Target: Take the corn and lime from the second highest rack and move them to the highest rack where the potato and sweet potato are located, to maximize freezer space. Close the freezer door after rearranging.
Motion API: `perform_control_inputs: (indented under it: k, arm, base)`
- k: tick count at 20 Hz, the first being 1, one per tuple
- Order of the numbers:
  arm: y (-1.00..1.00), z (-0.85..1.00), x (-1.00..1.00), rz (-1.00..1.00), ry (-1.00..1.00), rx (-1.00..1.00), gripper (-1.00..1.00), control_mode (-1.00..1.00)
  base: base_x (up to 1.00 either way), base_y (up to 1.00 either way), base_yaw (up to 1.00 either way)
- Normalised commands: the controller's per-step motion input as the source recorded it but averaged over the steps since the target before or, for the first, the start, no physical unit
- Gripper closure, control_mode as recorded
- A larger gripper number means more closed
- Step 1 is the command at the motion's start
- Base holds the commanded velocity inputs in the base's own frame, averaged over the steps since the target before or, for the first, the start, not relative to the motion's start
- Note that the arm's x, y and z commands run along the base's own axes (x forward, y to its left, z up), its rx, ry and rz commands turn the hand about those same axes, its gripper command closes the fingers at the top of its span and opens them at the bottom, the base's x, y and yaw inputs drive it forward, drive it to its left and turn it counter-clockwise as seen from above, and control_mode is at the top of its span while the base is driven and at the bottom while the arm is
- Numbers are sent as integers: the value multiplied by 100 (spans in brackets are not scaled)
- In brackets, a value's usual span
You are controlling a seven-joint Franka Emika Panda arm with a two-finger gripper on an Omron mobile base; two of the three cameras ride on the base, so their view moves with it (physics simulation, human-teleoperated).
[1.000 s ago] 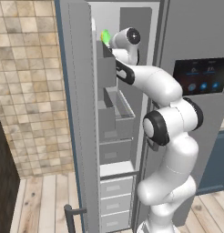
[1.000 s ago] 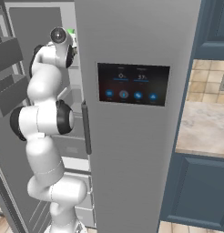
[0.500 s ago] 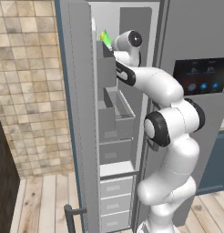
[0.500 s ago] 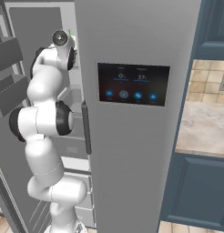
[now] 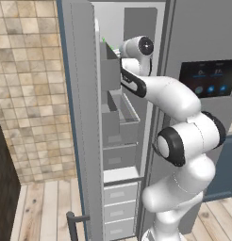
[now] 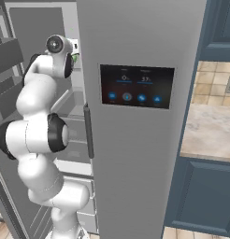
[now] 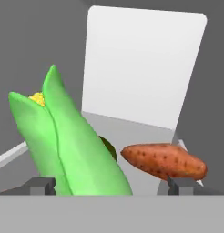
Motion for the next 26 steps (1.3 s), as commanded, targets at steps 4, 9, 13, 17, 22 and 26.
perform_control_inputs:
  k: [4,9,13,17,22,26]
  arm:
    - [-19,11,-40,-3,-5,0,-100,-100]
    - [-24,14,-19,-3,-2,0,-100,-100]
    - [-23,35,-71,-4,-3,3,-100,-100]
    - [-47,56,-100,-5,0,13,-100,-100]
    - [-58,51,-100,-7,0,21,-100,-100]
    - [-60,37,-100,-7,9,24,-100,-100]
  base:
    - [0,0,0]
    - [0,0,0]
    - [0,0,0]
    - [0,0,0]
    - [0,0,0]
    - [0,0,0]
